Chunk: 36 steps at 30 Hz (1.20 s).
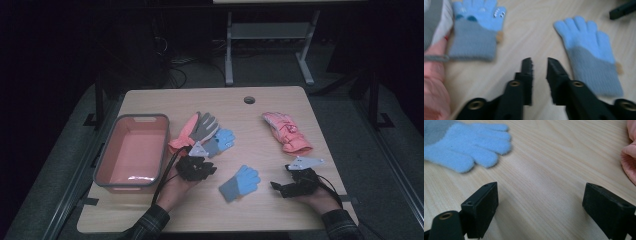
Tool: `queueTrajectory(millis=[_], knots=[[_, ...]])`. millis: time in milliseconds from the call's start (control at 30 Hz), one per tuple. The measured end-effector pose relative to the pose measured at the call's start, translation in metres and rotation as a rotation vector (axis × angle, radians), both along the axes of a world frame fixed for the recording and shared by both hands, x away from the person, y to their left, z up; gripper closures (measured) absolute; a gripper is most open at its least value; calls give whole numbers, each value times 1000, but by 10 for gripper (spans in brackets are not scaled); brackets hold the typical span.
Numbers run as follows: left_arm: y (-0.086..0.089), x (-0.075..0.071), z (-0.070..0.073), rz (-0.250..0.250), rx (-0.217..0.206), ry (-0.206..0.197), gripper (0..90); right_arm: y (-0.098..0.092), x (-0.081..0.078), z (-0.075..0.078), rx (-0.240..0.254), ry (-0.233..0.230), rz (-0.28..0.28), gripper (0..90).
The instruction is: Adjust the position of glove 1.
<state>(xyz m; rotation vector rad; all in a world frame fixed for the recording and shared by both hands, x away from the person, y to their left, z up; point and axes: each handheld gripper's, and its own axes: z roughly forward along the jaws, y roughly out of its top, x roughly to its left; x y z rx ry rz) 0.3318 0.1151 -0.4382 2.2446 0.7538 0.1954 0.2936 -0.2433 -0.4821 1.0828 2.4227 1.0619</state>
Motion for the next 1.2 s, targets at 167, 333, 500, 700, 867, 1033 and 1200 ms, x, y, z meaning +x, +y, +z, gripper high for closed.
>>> queueTrajectory(millis=[167,333,500,700,867,1033,1200], knots=[[-12,20,4,27,32,-16,897,0,0,0,0,0,0,130],[-21,39,2,65,58,-53,897,0,0,0,0,-1,2,131],[-24,59,2,88,58,-54,897,0,0,0,1,-1,3,131],[-24,81,-9,135,79,-45,897,-1,1,0,-3,-1,7,131],[-29,87,-22,133,118,-28,897,0,1,0,-3,-1,7,131],[-33,81,-21,111,141,-29,898,0,1,0,-2,-1,6,131],[-38,70,-20,70,140,-13,898,0,1,0,-3,-1,7,131]])
